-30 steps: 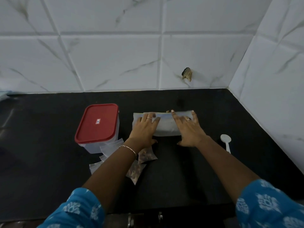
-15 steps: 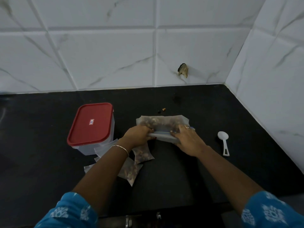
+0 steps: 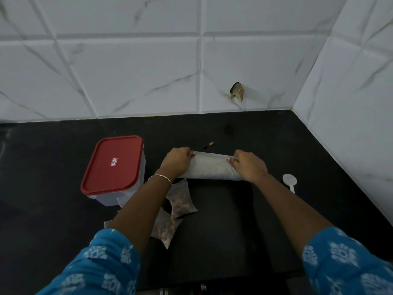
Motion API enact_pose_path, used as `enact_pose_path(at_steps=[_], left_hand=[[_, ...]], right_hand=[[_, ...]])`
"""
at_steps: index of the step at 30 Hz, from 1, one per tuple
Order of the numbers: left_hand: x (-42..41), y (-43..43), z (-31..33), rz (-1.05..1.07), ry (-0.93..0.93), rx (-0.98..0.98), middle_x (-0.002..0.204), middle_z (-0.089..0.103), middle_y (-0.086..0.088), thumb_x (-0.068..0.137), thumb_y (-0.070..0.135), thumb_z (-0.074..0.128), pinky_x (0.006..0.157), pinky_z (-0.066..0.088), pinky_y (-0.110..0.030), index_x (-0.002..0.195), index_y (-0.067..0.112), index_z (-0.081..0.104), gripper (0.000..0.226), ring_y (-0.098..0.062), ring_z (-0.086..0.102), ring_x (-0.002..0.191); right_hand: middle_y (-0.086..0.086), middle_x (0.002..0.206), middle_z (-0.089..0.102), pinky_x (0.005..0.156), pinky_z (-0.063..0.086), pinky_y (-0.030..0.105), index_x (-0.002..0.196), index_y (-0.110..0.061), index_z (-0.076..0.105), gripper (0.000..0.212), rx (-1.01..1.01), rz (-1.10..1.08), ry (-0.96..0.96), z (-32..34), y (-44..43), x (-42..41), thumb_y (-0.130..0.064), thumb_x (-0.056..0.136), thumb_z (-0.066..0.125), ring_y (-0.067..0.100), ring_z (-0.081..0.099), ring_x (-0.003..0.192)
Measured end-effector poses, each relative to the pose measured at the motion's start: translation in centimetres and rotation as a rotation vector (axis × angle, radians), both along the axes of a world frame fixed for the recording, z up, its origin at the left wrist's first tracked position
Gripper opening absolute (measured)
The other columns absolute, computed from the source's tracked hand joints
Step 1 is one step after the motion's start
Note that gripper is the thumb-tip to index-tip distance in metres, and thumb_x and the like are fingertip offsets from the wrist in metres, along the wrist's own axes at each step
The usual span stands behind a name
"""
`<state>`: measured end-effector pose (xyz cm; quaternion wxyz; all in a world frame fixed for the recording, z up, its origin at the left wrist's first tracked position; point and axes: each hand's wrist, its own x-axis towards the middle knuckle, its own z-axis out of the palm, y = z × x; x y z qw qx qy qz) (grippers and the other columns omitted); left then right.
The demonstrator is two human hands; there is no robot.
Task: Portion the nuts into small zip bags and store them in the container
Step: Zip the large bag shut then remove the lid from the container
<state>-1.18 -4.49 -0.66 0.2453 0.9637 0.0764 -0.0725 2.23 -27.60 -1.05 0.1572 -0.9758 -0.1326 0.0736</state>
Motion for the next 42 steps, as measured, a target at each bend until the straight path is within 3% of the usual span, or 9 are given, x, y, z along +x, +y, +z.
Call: enact_pose_path(at_steps=[8,13,21,26,29,32,34,38,42], left_hand=[[0.6,-0.2,-1.5,0.292,-0.005,0.136,0.123,0.054,-0.011,0.084,0.055,0.063,0.087,0.052,-0.043,0.121,0.015,0.051,0.056,-0.029,0.056,0.110],[1.7,2.3,-1.2,0.386,0.213,-0.216,0.140,0.044,-0.018,0.082,0.065,0.059,0.098,0.045,-0.042,0.135,0.003,0.042,0.083,-0.033,0.048,0.123],[2.4,2.1,-1.1,0.315,0.239,-0.331,0.111,0.061,-0.017,0.091,0.035,0.063,0.077,0.041,-0.033,0.111,-0.003,0.063,0.043,-0.024,0.054,0.092],[3.0,1.3,-0.3,0.427,-0.084,-0.539,0.095,0.062,-0.007,0.093,0.034,0.061,0.071,0.042,-0.032,0.087,0.015,0.063,0.020,-0.025,0.059,0.093],[3.8,1.0,0.1,0.481,-0.229,-0.563,0.099,0.059,-0.001,0.094,0.033,0.060,0.070,0.040,-0.027,0.096,0.015,0.062,0.018,-0.021,0.057,0.098],[4.1,0.7,-0.4,0.436,-0.317,-0.293,0.125,0.055,-0.007,0.093,0.032,0.061,0.095,0.045,-0.034,0.125,0.010,0.055,0.039,-0.022,0.052,0.118],[3.8,0.1,-0.9,0.364,-0.421,0.058,0.143,0.043,-0.011,0.092,0.028,0.061,0.115,0.028,-0.048,0.137,0.013,0.046,0.049,-0.029,0.035,0.138],[2.7,-1.8,-2.0,0.059,-0.647,0.413,0.148,0.042,-0.010,0.088,0.015,0.059,0.116,0.018,-0.054,0.131,0.014,0.053,0.043,-0.029,0.032,0.141],[2.3,-2.6,-4.0,-0.027,-0.456,0.440,0.158,0.026,-0.013,0.093,0.024,0.049,0.118,0.014,-0.051,0.145,0.010,0.039,0.055,-0.032,0.022,0.146]], right_hand=[[0.012,0.115,0.060,0.074,0.044,0.036,0.116,-0.012,0.048,0.062,-0.030,-0.223,-0.032,-1.8,0.6,0.6,-0.064,0.084,0.057,0.031,0.060,0.103],[0.006,0.114,0.056,0.083,0.044,0.040,0.117,-0.015,0.054,0.079,0.220,-0.429,0.149,-1.8,-0.5,0.4,-0.082,0.080,0.035,0.028,0.056,0.108],[0.013,0.109,0.067,0.088,0.055,0.044,0.108,-0.008,0.063,0.025,0.742,-0.453,0.329,-1.9,-1.4,2.1,-0.017,0.086,0.070,0.026,0.066,0.098],[0.010,0.111,0.063,0.083,0.055,0.037,0.113,-0.007,0.061,0.032,0.723,-0.383,0.070,0.2,-0.2,5.2,-0.021,0.086,0.070,0.026,0.062,0.102],[0.009,0.117,0.058,0.090,0.048,0.036,0.121,-0.010,0.056,0.032,0.659,-0.306,-0.033,1.1,0.7,6.7,-0.021,0.092,0.063,0.024,0.057,0.108],[0.010,0.146,0.042,0.107,0.037,0.037,0.143,-0.010,0.038,0.060,0.534,-0.282,-0.045,0.6,1.6,7.6,-0.026,0.092,0.063,0.026,0.042,0.133],[0.010,0.159,0.020,0.116,0.027,0.043,0.152,-0.012,0.021,0.075,0.376,-0.262,-0.059,0.2,2.1,7.3,-0.029,0.092,0.062,0.027,0.023,0.145],[0.008,0.163,-0.001,0.118,0.009,0.050,0.155,-0.016,0.007,0.076,0.017,-0.044,-0.342,-1.1,3.4,4.9,-0.021,0.094,0.052,0.027,0.003,0.150],[0.008,0.163,-0.006,0.118,-0.004,0.047,0.155,-0.017,0.008,0.074,-0.130,0.191,-0.354,-3.0,4.2,3.3,-0.025,0.094,0.048,0.025,-0.008,0.150]])
